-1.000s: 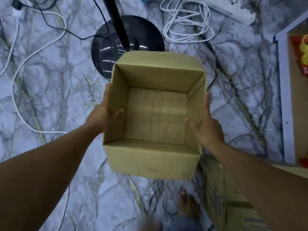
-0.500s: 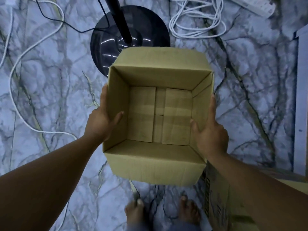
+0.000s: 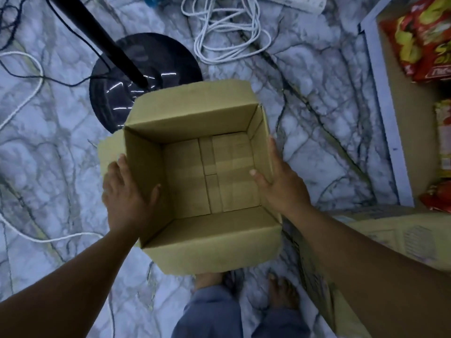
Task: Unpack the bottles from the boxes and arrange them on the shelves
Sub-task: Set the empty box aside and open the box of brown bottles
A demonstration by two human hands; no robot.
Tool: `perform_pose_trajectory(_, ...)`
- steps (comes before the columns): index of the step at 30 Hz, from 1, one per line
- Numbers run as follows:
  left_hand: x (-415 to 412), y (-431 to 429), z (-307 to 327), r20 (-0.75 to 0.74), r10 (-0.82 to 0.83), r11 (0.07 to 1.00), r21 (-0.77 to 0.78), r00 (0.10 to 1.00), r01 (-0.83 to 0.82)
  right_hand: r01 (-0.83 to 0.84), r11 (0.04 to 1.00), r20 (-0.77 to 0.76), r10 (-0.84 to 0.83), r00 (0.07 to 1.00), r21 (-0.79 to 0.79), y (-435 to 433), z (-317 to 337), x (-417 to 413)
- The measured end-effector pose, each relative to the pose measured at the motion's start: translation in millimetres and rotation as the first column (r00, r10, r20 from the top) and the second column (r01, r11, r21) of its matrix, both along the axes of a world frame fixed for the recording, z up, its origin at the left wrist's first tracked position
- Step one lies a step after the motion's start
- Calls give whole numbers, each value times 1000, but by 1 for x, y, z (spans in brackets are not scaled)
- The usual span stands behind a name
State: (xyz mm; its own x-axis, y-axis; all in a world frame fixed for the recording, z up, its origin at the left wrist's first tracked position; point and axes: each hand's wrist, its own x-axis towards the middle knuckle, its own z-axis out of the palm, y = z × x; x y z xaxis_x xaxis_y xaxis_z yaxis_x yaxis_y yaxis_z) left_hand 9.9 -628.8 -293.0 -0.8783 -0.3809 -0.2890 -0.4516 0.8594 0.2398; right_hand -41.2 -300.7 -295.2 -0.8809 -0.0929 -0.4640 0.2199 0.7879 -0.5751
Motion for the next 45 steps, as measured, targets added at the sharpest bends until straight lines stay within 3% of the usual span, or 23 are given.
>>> perform_pose_trajectory(3,-11,29,16,-104,-208,978,-38,973,205,173,985,130,-171,977,-2,18,10,6)
perform_pose_trajectory(5,-25,60,29,-177,-344,934,33,922,355,232,973,124,-231,965,12,38,19,17)
perform_pose_trajectory(9,-55,141,53,-157,-494,822,238,855,518,295,953,147,-302,942,67,86,39,47)
perform_pose_trajectory(16,-84,277,65,-162,-789,520,335,592,786,528,836,197,-549,812,153,183,49,112)
perform_pose_trajectory(21,-71,369,53,-175,-908,303,354,381,885,677,701,131,-710,692,224,235,48,173)
perform_pose_trajectory(26,-41,460,43,-162,-973,92,373,163,923,776,572,-23,-801,599,265,274,50,224)
perform_pose_trajectory(30,-18,525,34,-188,-980,-121,328,-61,937,819,497,-46,-847,530,288,306,44,249)
perform_pose_trajectory(33,-2,565,24,-200,-963,-231,275,-180,933,841,469,-64,-863,502,269,327,34,262)
perform_pose_trajectory(38,11,608,-2,-202,-929,-350,222,-309,910,842,472,-81,-859,506,262,351,16,272)
perform_pose_trajectory(42,19,619,-17,-41,-914,-404,186,-403,896,813,541,-29,-828,559,215,358,6,275)
perform_pose_trajectory(45,18,616,-23,-19,-899,-432,195,-437,881,813,544,-28,-827,561,209,360,1,278)
